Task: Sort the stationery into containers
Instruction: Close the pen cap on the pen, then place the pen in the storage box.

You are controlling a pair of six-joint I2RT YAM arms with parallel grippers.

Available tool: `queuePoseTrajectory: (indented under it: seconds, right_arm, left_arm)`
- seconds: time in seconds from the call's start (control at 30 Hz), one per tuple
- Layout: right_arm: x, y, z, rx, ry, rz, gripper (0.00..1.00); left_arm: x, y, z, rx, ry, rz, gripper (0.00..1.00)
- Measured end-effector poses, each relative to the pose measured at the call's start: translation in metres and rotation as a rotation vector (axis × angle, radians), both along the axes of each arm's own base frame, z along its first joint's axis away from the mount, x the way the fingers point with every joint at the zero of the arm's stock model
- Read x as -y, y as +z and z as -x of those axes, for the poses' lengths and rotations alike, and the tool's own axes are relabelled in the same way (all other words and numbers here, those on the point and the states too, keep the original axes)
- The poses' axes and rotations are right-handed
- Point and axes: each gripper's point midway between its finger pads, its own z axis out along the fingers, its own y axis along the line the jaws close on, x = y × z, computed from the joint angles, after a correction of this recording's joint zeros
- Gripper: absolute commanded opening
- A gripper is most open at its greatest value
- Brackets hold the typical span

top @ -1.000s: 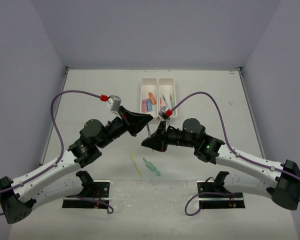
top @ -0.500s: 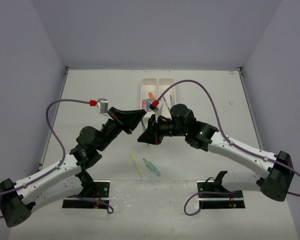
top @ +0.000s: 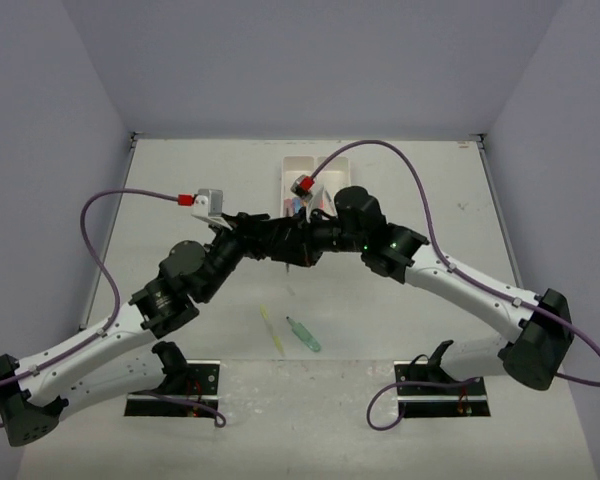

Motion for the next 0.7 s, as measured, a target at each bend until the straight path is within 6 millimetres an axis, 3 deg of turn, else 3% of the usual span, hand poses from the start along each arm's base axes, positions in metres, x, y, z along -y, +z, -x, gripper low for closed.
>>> queuePoseTrajectory:
  seconds: [0.07, 0.13, 0.27, 0.33, 0.43, 0.53, 0.7]
  right_arm:
    - [0.008, 0.008, -0.035, 0.043, -0.123, -0.027, 0.0]
    - [0.012, 0.002, -0.052, 0.04, -0.19, -0.013, 0.0]
    - [0.026, -0.036, -0.096, -0.049, -0.335, 0.111, 0.0]
    - [0.039, -0.055, -0.128, -0.092, -0.43, 0.195, 0.0]
    - [0.068, -0.081, -0.169, -0.148, -0.566, 0.323, 0.0]
    - [0.098, -0.107, -0.202, -0.197, -0.671, 0.441, 0.0]
    - [0.126, -0.148, -0.223, -0.265, -0.739, 0.602, 0.03]
  left_arm:
    - [-0.013, 0.002, -0.008, -0.06, 0.093, -0.066, 1.0]
    - [-0.017, 0.018, -0.012, -0.09, 0.149, -0.096, 1.0]
    - [-0.054, 0.045, -0.023, -0.144, 0.364, -0.142, 1.0]
    - [-0.072, 0.043, -0.023, -0.164, 0.439, -0.169, 1.0]
    - [-0.09, 0.024, -0.02, -0.203, 0.498, -0.243, 1.0]
    - [-0.095, -0.011, -0.016, -0.246, 0.501, -0.347, 1.0]
    - [-0.098, -0.058, -0.009, -0.304, 0.471, -0.495, 1.0]
